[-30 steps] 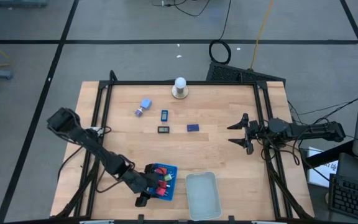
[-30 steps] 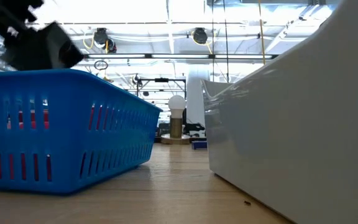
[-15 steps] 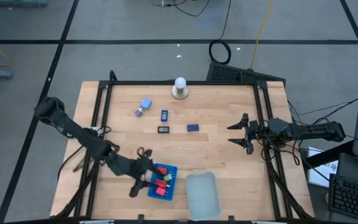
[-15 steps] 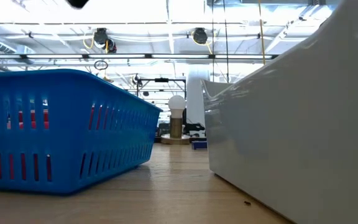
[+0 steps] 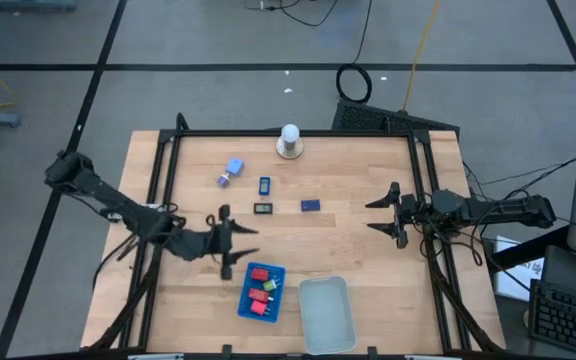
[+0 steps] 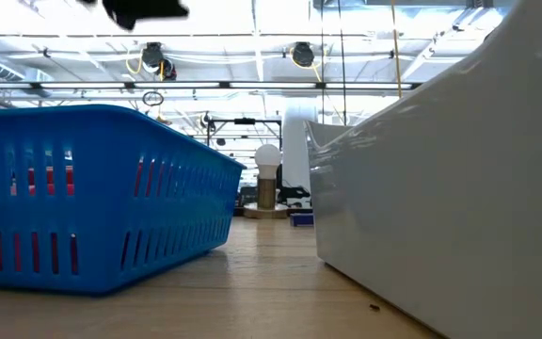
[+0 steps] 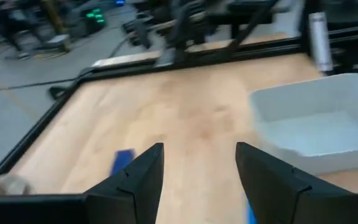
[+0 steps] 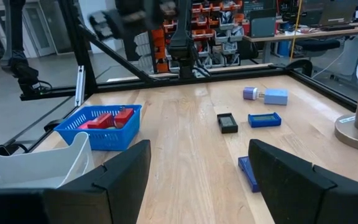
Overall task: Pick & Place Office items
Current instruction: Put the purple charger adapter into the blue bin
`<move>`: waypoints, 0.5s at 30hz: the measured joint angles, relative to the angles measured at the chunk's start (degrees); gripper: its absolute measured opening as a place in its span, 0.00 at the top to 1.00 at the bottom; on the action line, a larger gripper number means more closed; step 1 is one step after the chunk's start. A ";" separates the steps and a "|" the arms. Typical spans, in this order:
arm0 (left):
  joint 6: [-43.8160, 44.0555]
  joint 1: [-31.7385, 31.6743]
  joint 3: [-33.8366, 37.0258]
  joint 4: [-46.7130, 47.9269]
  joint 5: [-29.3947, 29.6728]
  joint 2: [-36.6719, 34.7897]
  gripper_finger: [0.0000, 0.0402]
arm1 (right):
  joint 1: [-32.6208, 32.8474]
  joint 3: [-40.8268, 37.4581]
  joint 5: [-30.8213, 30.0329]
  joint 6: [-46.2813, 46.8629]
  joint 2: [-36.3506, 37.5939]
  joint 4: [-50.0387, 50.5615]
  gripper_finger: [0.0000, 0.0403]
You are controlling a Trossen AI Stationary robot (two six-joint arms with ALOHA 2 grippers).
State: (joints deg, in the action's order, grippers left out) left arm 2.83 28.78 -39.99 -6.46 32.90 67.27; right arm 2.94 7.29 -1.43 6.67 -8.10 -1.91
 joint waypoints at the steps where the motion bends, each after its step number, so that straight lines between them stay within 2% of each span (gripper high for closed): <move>1: 0.30 -1.05 1.84 -1.53 0.13 -0.40 0.51 | 0.00 0.00 0.01 0.05 0.00 0.00 0.35; 6: 2.06 -7.09 12.71 -11.45 0.42 -4.41 0.55 | 0.00 0.00 0.02 0.11 0.00 0.02 0.35; 8: 2.83 -9.86 17.54 -15.42 2.51 -6.84 0.56 | 0.00 0.00 0.02 0.11 0.00 0.02 0.35; 12: 2.07 -14.50 24.25 -22.88 10.62 -14.07 0.57 | 0.00 0.00 0.02 -0.14 -0.01 0.04 0.35; 15: 2.31 -18.06 27.23 -23.05 20.37 -18.64 0.59 | 0.00 0.00 -0.24 -0.28 -0.02 0.03 0.35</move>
State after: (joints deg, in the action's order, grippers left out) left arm 5.14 10.72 -12.76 -29.50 53.27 48.63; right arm 2.94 7.29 -1.67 6.39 -8.12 -1.88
